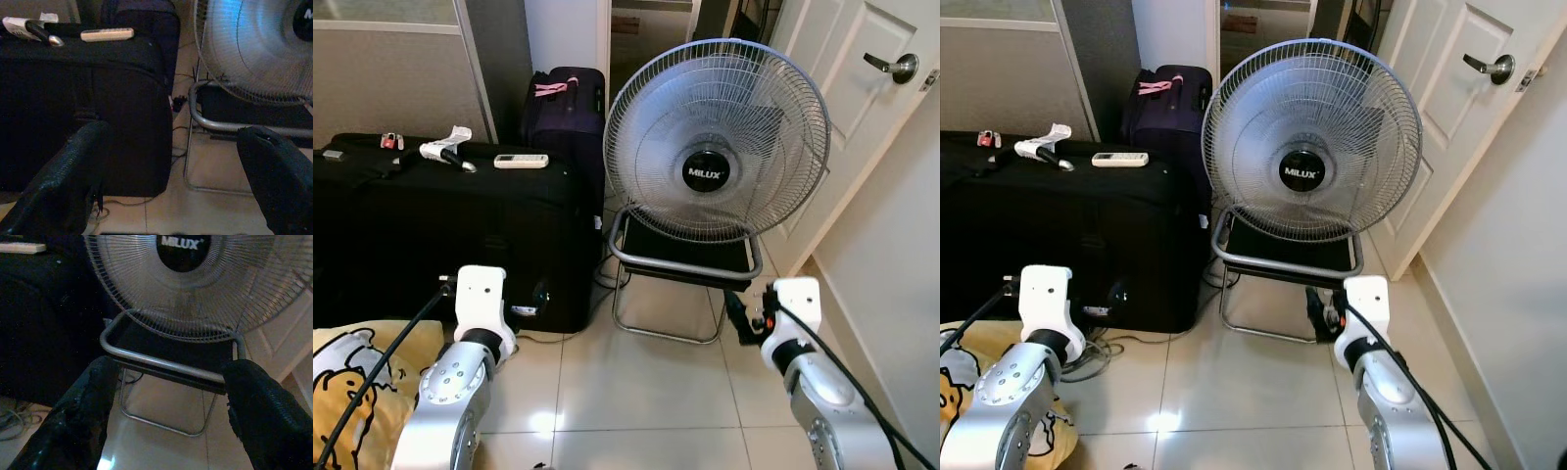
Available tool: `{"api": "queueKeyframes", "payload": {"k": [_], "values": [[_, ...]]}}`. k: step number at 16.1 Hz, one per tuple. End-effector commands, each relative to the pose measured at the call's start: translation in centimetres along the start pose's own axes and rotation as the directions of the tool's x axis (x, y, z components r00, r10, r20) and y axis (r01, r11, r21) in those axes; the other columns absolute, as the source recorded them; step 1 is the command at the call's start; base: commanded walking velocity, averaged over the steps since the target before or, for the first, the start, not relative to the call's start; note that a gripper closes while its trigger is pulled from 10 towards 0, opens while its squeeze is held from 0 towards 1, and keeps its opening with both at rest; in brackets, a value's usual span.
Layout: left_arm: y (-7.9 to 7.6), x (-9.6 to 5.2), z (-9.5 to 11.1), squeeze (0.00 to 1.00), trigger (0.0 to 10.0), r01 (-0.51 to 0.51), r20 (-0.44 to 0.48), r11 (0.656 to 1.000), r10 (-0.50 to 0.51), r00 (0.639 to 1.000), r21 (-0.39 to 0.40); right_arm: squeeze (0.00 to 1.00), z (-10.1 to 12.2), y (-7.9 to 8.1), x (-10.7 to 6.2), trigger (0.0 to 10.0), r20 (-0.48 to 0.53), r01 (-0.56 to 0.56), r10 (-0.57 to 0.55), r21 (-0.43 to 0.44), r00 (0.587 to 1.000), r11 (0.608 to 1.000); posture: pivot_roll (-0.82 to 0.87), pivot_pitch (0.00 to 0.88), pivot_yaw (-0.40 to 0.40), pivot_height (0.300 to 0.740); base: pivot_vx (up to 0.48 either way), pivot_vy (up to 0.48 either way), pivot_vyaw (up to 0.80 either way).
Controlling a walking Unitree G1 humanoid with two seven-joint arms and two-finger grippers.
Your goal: Clean up the room
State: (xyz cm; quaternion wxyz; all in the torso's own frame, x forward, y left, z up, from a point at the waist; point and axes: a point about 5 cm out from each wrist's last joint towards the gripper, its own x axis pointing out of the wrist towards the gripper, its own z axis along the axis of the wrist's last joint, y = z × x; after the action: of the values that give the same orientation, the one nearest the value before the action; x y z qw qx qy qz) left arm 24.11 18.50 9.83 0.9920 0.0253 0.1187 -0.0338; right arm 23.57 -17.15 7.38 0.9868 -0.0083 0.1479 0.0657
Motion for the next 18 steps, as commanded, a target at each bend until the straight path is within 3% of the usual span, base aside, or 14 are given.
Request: {"api": "queueKeyframes", "payload": {"k": [1, 2, 3, 4, 5, 6, 8, 9, 12, 13, 15, 16, 17, 18], "values": [[0.5, 0.0, 0.7, 0.0, 10.0, 0.002, 0.019, 1.0, -0.002, 1.0, -0.023, 0.0, 0.6, 1.1, 0.1, 10.0, 0.013, -0.079, 0.079, -0.006, 0.997, 0.997, -0.05, 0.0, -0.049, 0.74, 0.0, 0.0, 0.78], [0.8, -0.1, 0.7, 0.0, 10.0, -0.007, 0.021, 0.998, 0.008, 1.0, -0.057, 0.0, 0.8, 1.5, 0.1, 10.0, 0.024, -0.088, 0.089, -0.031, 0.996, 0.996, -0.04, 0.0, -0.058, 0.74, 0.0, 0.0, 0.76], [0.8, -0.6, 1.1, 0.0, 10.0, -0.022, 0.039, 1.0, 0.023, 0.999, -0.008, 0.0, 1.4, 1.5, -0.3, 10.0, 0.049, -0.065, 0.066, -0.016, 0.997, 0.998, -0.05, 0.0, -0.049, 0.74, 0.0, 0.0, 0.76], [-0.2, -0.7, 1.8, 0.0, 10.0, 0.007, 0.039, 0.998, -0.005, 0.999, -0.055, 0.0, 2.6, 1.1, -0.1, 10.0, 0.088, -0.072, 0.071, 0.005, 0.994, 0.997, -0.05, 0.0, -0.055, 0.74, 0.0, 0.0, 0.76], [-0.5, -0.4, 2.3, 0.0, 10.0, 0.031, 0.052, 0.998, -0.028, 0.998, -0.047, 0.0, 2.9, 1.0, 0.3, 10.0, 0.105, -0.052, 0.045, 0.067, 0.993, 0.996, -0.04, 0.0, -0.066, 0.74, 0.0, 0.0, 0.76], [0.9, 0.0, 3.0, 0.0, 10.0, -0.013, 0.042, 1.0, 0.013, 0.999, -0.008, 0.0, 2.3, 2.0, 0.2, 10.0, 0.09, -0.089, 0.082, 0.078, 0.993, 0.993, -0.06, 0.0, -0.014, 0.74, 0.0, 0.0, 0.77], [1.1, -0.5, 3.6, 0.0, 10.0, 0.004, 0.039, 0.996, -0.008, 0.999, 0.086, 0.0, 2.3, 1.0, 0.2, 10.0, 0.094, -0.052, 0.048, 0.037, 0.994, 0.998, -0.03, 0.0, -0.018, 0.74, 0.0, 0.0, 0.77], [1.3, -0.6, 3.9, 0.0, 10.0, -0.022, 0.068, 0.998, 0.018, 0.997, 0.057, 0.0, 2.3, 0.6, 0.1, 10.0, 0.094, -0.029, 0.029, 0.002, 0.995, 1.0, -0.03, 0.0, -0.023, 0.74, 0.0, 0.0, 0.79], [1.3, -0.7, 2.8, 0.0, 10.0, -0.008, 0.03, 0.994, 0.004, 1.0, 0.113, 0.0, 1.2, 0.5, -0.4, 10.0, 0.048, -0.03, 0.026, 0.081, 0.998, 0.996, -0.01, 0.0, -0.071, 0.74, 0.0, 0.0, 0.79], [0.6, -1.0, 3.0, 0.0, 10.0, 0.005, 0.053, 0.998, -0.008, 0.999, 0.069, 0.0, 1.0, -0.1, -1.1, 10.0, 0.035, -0.044, 0.041, 0.079, 0.999, 0.996, -0.03, 0.0, -0.07, 0.74, 0.0, 0.0, 0.79], [-0.8, -0.5, 3.4, 0.0, 10.0, 0.062, 0.067, 0.991, -0.07, 0.995, 0.116, 0.0, 2.0, -0.4, -0.9, 10.0, 0.055, -0.097, 0.093, 0.085, 0.994, 0.992, -0.03, 0.0, -0.066, 0.74, 0.0, 0.0, 0.79], [-0.7, -0.2, 3.8, 0.0, 10.0, 0.037, 0.077, 0.991, -0.048, 0.996, 0.131, 0.0, 2.2, -0.6, -0.8, 10.0, 0.063, -0.112, 0.108, 0.057, 0.992, 0.992, -0.03, 0.0, -0.061, 0.74, 0.0, 0.0, 0.79], [0.1, 0.3, 4.5, 0.0, 10.0, -0.008, 0.11, 0.984, -0.012, 0.994, 0.177, 0.0, 2.7, -1.1, 0.1, 10.0, 0.082, -0.09, 0.083, 0.086, 0.993, 0.992, 0.0, 0.0, -0.046, 0.74, 0.0, 0.0, 0.79], [0.2, 0.4, 4.7, 0.0, 10.0, 0.014, 0.11, 0.98, -0.036, 0.993, 0.199, 0.0, 2.5, -0.9, 0.2, 10.0, 0.082, -0.099, 0.092, 0.087, 0.992, 0.991, 0.01, 0.0, -0.046, 0.74, 0.0, 0.0, 0.79]]}}
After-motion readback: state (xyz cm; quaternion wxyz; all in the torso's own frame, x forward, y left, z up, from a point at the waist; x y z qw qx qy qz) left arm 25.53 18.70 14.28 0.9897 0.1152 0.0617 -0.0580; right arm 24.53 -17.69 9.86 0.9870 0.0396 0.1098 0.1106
